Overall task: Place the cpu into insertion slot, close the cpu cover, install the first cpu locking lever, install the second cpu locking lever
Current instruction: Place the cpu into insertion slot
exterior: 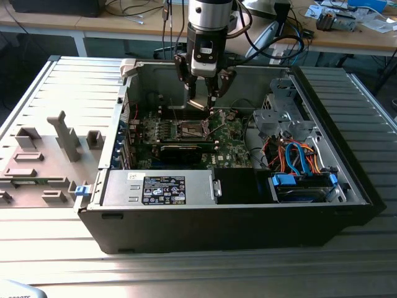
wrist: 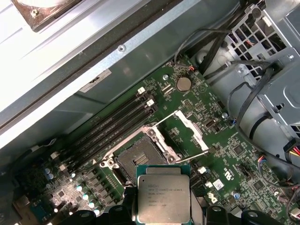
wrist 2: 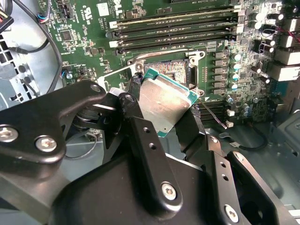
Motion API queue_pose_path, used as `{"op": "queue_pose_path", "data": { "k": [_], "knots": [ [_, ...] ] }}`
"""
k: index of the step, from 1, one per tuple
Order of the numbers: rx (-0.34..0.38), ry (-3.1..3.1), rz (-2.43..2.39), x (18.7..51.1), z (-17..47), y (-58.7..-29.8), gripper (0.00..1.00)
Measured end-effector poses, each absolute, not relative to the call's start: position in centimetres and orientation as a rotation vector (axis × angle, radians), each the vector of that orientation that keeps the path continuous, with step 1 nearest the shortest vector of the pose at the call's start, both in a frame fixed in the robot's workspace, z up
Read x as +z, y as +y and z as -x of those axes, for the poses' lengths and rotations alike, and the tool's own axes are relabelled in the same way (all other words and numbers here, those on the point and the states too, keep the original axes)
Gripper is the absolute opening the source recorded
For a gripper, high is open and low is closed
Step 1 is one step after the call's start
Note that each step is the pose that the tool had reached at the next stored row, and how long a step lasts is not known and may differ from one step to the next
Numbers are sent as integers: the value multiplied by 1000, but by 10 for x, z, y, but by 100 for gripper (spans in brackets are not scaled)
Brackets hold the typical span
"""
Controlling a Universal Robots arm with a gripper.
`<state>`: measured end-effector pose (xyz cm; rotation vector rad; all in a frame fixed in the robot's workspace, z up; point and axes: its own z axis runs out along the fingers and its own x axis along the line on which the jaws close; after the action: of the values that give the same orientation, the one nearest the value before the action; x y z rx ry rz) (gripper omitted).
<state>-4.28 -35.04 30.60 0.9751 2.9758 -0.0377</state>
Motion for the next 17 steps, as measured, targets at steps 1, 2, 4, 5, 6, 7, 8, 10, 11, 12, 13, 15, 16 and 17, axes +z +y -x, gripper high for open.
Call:
{"op": "queue_pose_path", "data": {
  "k": [1,2,4,5,6,7,8,10,11,12,13,15,16,17],
  "knots": [
    [-38,2975,-977,306,43,-350,55],
    [-39,2974,-979,306,43,-350,55],
    [-39,2973,-982,306,43,-350,55],
    [-40,2972,-984,306,43,-350,55],
    [-40,2971,-987,306,43,-350,55],
    [-41,2971,-989,306,43,-350,55],
    [-41,2970,-990,306,43,-350,55],
    [-42,2969,-995,306,43,-350,55],
    [-43,2967,-998,306,43,-350,55],
    [-44,2966,-1001,306,43,-350,55],
    [-44,2965,-1004,306,43,-350,55],
    [-45,2964,-1007,306,43,-350,55],
    [-46,2963,-1009,306,43,-350,55],
    [-46,2962,-1011,306,43,-350,55]
  ]
}}
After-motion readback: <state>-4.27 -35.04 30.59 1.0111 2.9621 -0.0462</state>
